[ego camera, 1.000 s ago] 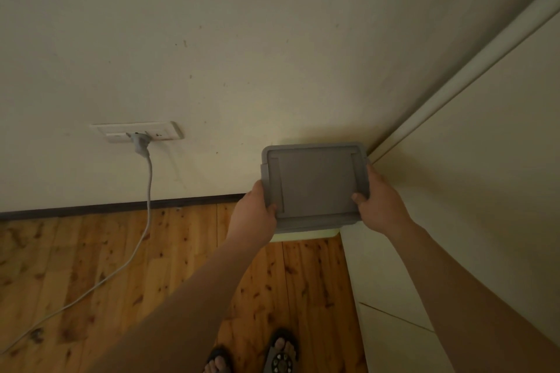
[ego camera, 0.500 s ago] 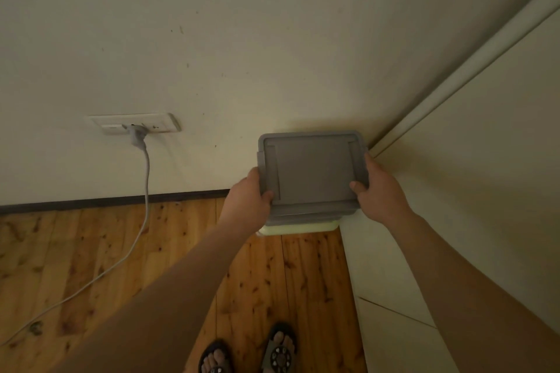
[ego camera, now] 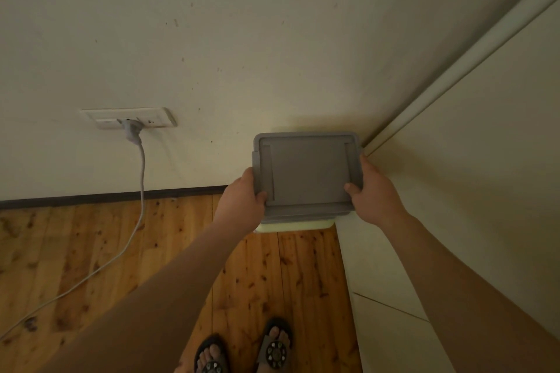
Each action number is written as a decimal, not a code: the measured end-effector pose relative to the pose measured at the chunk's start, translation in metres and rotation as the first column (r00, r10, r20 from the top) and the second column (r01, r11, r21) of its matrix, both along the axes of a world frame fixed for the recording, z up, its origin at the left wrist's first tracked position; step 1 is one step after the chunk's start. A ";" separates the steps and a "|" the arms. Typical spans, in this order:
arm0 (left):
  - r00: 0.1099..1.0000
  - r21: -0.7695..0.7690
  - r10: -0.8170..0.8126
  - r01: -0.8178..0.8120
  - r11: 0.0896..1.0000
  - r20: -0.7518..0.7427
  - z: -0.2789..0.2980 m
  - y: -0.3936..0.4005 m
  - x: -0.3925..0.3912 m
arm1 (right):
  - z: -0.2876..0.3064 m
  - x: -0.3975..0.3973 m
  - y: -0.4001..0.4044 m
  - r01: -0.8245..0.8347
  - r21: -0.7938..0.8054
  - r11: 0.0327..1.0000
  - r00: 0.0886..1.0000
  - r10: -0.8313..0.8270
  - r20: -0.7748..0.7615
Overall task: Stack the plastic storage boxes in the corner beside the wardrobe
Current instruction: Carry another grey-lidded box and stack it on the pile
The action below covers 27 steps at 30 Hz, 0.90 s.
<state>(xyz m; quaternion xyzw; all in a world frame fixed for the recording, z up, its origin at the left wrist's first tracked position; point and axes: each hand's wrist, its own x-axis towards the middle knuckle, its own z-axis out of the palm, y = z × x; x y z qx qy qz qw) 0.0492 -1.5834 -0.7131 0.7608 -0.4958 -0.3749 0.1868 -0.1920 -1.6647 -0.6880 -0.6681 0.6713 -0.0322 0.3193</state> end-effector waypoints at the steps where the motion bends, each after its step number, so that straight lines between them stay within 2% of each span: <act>1: 1.000 0.001 -0.001 0.001 1.000 0.003 0.001 0.000 0.000 | 0.000 0.000 0.001 0.000 0.003 1.000 1.000 0.000 0.002; 27: 0.999 0.028 -0.005 0.004 1.000 0.041 -0.002 0.006 -0.001 | 0.003 0.001 0.010 -0.062 0.011 0.998 0.995 0.063 -0.073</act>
